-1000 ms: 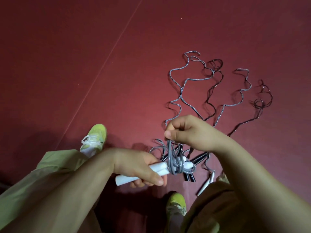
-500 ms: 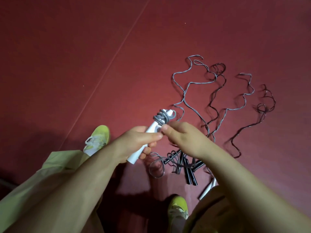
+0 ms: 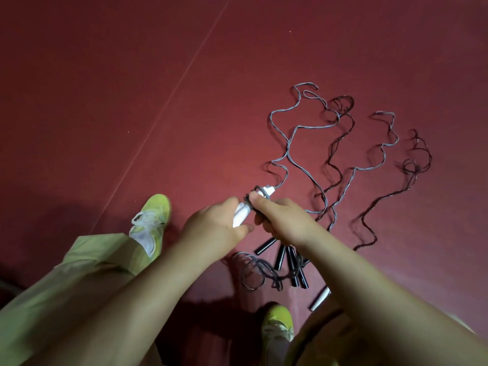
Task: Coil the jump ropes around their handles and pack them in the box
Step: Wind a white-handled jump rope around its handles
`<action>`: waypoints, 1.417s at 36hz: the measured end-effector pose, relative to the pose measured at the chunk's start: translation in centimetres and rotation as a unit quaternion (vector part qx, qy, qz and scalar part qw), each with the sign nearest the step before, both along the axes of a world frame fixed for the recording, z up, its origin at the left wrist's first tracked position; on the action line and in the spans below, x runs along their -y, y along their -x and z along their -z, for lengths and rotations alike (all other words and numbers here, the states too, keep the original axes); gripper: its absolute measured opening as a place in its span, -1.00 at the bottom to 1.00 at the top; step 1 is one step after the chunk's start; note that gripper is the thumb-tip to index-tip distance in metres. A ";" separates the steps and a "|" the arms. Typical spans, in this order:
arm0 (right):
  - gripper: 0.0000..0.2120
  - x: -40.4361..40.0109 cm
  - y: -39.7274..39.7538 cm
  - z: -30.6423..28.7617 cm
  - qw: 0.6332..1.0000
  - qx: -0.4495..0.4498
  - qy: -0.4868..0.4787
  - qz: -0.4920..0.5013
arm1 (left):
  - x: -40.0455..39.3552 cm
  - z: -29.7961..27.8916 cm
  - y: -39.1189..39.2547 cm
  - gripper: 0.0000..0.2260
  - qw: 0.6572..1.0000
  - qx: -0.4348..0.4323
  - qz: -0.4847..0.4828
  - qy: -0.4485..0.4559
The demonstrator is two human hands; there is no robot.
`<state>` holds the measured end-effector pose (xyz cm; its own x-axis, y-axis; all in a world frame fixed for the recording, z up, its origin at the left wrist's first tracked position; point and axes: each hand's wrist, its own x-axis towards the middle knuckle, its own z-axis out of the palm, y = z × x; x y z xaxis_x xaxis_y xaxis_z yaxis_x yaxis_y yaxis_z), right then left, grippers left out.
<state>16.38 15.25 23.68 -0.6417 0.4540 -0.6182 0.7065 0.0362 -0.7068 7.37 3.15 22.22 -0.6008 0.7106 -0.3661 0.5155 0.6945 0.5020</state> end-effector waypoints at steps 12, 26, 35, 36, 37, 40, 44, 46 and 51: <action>-0.44 -0.3 0.1 0.0 0.998 -0.049 -0.030 0.025 | 0.4 -0.4 0.6 -0.64 0.995 0.099 0.005 -0.030; -0.70 -0.6 0.0 -0.9 0.982 -0.166 0.047 0.082 | 0.1 -1.4 0.7 -0.56 0.816 0.548 -0.097 -0.158; -0.62 -0.9 -0.3 -0.6 0.978 -0.191 0.087 0.001 | 0.2 -1.2 0.7 -0.32 0.673 0.727 -0.101 -0.098; -0.60 -1.0 -0.2 -0.6 0.979 -0.185 0.084 0.002 | 0.1 -1.2 0.8 -0.34 0.673 0.724 -0.107 -0.104; -0.60 -1.1 -0.2 -0.5 0.981 -0.178 0.078 0.006 | 0.1 -1.2 0.8 -0.36 0.678 0.717 -0.120 -0.109; -0.59 -1.2 -0.1 -0.3 0.989 -0.138 0.057 0.005 | -0.2 -0.6 0.7 -0.40 0.735 0.651 -0.149 -0.117; -0.51 -1.2 -0.3 0.6 0.998 -0.059 0.007 -0.028 | -0.3 0.6 0.5 -0.44 0.863 0.470 -0.152 -0.103; -0.54 -1.2 -0.3 1.0 0.998 -0.046 -0.006 -0.033 | -0.2 1.1 0.7 -0.43 0.902 0.397 -0.142 -0.097; -0.64 -1.1 -0.2 1.1 0.998 -0.039 -0.029 -0.042 | 0.0 1.5 1.2 -0.46 0.953 0.269 -0.110 -0.085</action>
<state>16.55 16.35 22.62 -0.7241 0.4298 -0.5394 0.6421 0.1349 -0.7546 6.18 3.19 20.68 -0.4998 0.6655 -0.5543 0.0034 0.6415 0.7671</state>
